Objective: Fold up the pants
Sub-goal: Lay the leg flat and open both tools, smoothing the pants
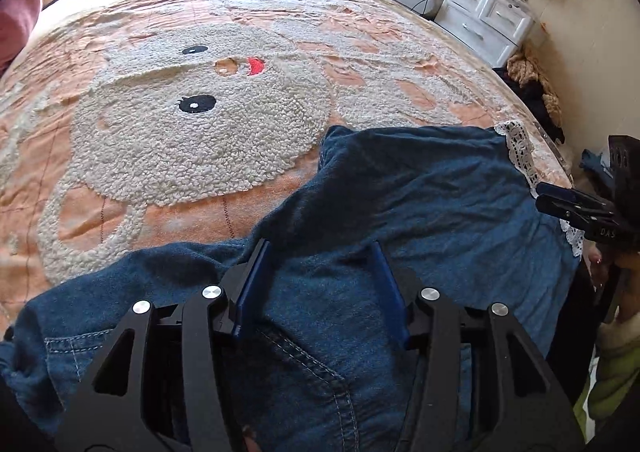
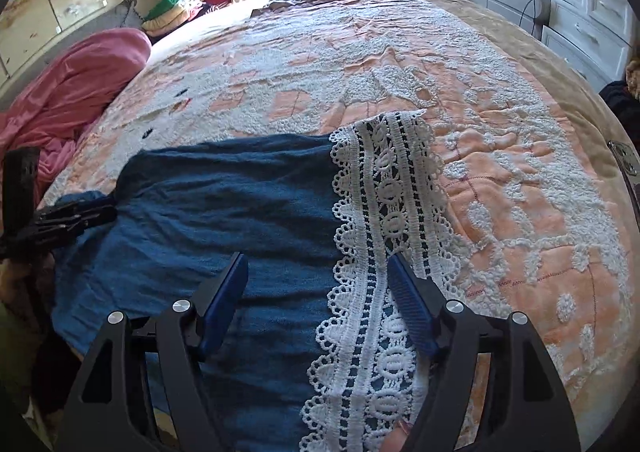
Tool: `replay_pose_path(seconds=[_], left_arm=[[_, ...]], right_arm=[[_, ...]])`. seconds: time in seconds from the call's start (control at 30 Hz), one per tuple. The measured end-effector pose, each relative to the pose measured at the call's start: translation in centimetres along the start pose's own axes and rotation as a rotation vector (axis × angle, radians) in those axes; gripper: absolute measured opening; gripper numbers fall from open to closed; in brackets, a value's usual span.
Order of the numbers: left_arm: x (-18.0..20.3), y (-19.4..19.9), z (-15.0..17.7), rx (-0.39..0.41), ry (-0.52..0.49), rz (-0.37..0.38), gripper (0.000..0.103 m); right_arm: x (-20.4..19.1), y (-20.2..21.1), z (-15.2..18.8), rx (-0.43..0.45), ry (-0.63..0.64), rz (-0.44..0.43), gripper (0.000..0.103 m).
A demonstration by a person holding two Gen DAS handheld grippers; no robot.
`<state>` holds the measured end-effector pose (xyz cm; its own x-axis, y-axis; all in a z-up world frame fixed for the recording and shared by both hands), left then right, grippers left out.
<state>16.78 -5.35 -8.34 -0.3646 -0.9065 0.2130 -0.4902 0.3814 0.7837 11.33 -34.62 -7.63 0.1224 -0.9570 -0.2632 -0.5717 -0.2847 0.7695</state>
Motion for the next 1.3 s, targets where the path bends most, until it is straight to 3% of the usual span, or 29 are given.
replay_pose_path(seconds=[0.03, 0.17, 0.3, 0.5, 0.6, 0.67, 0.77, 1.17, 1.3], left_arm=[[0.3, 0.5, 0.0, 0.005, 0.001, -0.008, 0.054], [2.7, 3.0, -0.3, 0.053, -0.062, -0.020, 0.059], [5.5, 5.5, 0.4, 0.096, -0.138, -0.023, 0.070], [6.2, 7.8, 4.0, 0.105, -0.168, -0.085, 0.083], [4.3, 8.0, 5.8, 0.075, -0.119, -0.111, 0.087], [2.6, 7.6, 6.9, 0.045, -0.084, -0.170, 0.088], [0.3, 6.8, 8.4, -0.006, -0.031, -0.194, 0.088], [-1.0, 6.5, 9.1, 0.022, -0.052, -0.185, 0.088], [0.4, 7.7, 8.6, 0.029, -0.076, -0.187, 0.093]], right_arm=[[0.1, 0.8, -0.1, 0.021, -0.019, -0.018, 0.072], [0.5, 4.7, -0.3, 0.112, -0.064, -0.038, 0.073], [-0.2, 7.2, 0.5, 0.148, -0.065, -0.047, 0.075], [-3.6, 7.0, 3.4, 0.110, 0.002, -0.058, 0.075], [-4.2, 5.9, 4.3, 0.075, 0.018, -0.018, 0.081], [-3.4, 5.1, 4.7, 0.045, 0.014, 0.072, 0.081], [-1.7, 3.8, 5.6, -0.018, -0.033, 0.112, 0.081], [-0.8, 3.0, 6.8, -0.026, -0.058, 0.098, 0.082], [-0.7, 4.5, 6.5, 0.030, -0.108, 0.025, 0.086]])
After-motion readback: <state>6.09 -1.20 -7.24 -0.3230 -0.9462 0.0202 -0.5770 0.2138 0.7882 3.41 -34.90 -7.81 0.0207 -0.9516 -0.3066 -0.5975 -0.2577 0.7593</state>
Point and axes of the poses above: each gripper's, at about its wrist camera, not at the fingertips, and y roughly against the way its jaws point, x to its right, z to its underside, the point moved 5 cm from there along -y, roughly the way its jaws point, and after that the axes turned 3 degrees about -y, right-handed, at the moved point
